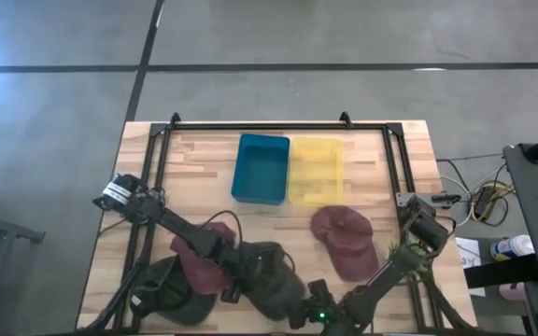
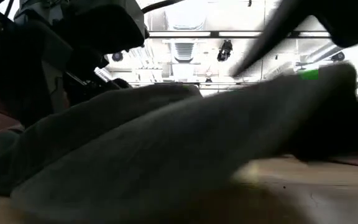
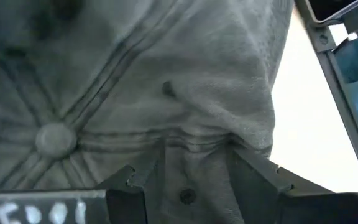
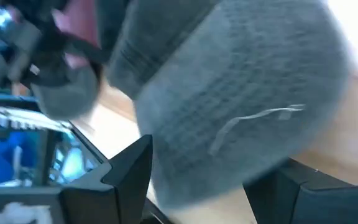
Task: Pick & Place hat
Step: Put the right black cap into the yellow bin
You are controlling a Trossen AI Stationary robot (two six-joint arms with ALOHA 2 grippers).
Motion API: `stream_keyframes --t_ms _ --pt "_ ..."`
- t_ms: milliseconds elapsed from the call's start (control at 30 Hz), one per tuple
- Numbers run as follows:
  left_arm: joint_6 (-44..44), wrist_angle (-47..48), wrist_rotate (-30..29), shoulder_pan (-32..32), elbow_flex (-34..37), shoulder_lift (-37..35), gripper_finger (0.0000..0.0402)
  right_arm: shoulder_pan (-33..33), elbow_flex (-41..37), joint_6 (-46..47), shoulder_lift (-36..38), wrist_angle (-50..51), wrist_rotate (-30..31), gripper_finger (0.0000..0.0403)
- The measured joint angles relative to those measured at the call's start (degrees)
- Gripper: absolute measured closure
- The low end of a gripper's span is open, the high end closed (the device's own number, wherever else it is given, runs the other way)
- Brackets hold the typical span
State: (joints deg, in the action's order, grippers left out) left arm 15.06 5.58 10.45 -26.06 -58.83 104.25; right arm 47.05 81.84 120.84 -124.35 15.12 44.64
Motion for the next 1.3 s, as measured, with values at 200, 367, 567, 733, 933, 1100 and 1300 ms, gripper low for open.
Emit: stream_keyframes --t_ms 200,367,567,733,933,1100,1300 --pt "-0.1 -6.1 -0.1 0.0 -0.5 0.0 0.0241 -0.9 -0.3 -3.4 0.1 -4.0 4.0 0.0197" --pt "-0.1 -7.1 -1.1 0.0 -2.3 0.0 0.0241 -1.4 -0.3 -10.0 0.1 -3.9 4.0 0.0278" --pt "-0.1 -1.0 -1.0 -0.6 -5.5 -1.0 0.0241 -1.4 -0.3 -27.7 2.4 -3.2 2.9 0.038" --pt "2.4 10.7 -1.8 -1.2 -8.3 -3.6 0.0241 -1.8 0.7 -45.9 6.7 4.7 -1.2 0.0383" --pt "10.8 20.7 -5.7 -2.5 -12.3 -12.3 0.0241 -2.6 5.8 -69.7 12.2 30.6 -4.1 0.0384" --pt "12.8 25.7 -18.5 -4.8 -15.5 -22.0 0.0241 -2.7 13.3 -94.2 13.5 53.9 2.6 0.0385" --pt "12.2 21.9 -38.5 -5.1 -16.2 -31.4 0.0241 -2.3 18.2 -127.5 9.5 65.2 16.9 0.0385"
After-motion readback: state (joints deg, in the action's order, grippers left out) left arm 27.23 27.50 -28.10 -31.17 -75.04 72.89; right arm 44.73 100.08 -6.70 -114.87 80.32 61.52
